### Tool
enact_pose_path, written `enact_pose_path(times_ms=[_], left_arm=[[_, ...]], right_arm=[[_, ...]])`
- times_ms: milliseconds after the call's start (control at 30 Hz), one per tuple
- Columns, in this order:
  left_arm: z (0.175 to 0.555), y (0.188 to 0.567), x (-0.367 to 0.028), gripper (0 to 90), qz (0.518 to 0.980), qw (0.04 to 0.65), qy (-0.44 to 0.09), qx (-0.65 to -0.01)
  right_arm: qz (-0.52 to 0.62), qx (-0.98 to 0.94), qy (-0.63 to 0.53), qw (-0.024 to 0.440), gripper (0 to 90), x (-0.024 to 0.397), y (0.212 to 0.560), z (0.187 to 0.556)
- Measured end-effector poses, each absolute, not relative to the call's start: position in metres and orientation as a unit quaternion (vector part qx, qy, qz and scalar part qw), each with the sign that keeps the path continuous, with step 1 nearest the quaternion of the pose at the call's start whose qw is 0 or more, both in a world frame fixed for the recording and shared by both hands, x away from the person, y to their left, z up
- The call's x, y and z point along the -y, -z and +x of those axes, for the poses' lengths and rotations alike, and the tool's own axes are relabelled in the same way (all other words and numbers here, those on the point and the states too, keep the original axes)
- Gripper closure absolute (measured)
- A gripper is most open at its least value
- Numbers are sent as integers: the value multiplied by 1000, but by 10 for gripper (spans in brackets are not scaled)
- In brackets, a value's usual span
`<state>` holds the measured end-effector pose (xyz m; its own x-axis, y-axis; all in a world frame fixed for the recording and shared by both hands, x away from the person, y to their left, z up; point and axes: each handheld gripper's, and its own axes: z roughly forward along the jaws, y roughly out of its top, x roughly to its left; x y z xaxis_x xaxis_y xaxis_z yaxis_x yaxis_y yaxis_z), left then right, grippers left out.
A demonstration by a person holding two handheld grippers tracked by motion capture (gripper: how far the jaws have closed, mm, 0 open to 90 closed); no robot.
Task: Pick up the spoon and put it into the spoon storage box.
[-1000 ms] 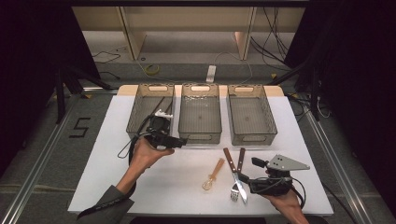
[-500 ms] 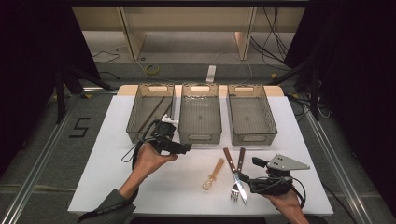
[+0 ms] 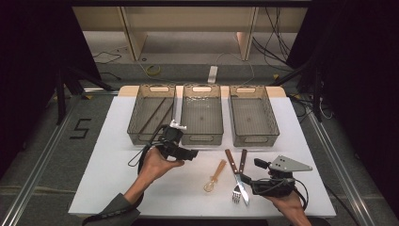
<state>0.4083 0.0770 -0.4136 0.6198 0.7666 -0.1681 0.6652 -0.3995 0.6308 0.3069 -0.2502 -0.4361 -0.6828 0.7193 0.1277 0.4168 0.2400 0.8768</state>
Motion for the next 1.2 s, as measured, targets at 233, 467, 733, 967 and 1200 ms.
enact_pose_path(times_ms=[233,467,733,967,1200], left_arm=[[402,420,-66,165,839,341,-53,-420],[396,426,-51,194,854,331,-34,-400],[391,435,-31,230,870,319,-20,-376],[386,445,-7,272,884,304,-20,-354],[385,453,6,367,893,290,-21,-344]], right_arm=[[367,-773,-494,153,222,249,436,307],[367,-773,-493,154,222,249,435,307],[364,-775,-492,157,222,248,435,307],[363,-776,-492,157,222,248,435,306],[362,-776,-493,157,222,248,435,306]])
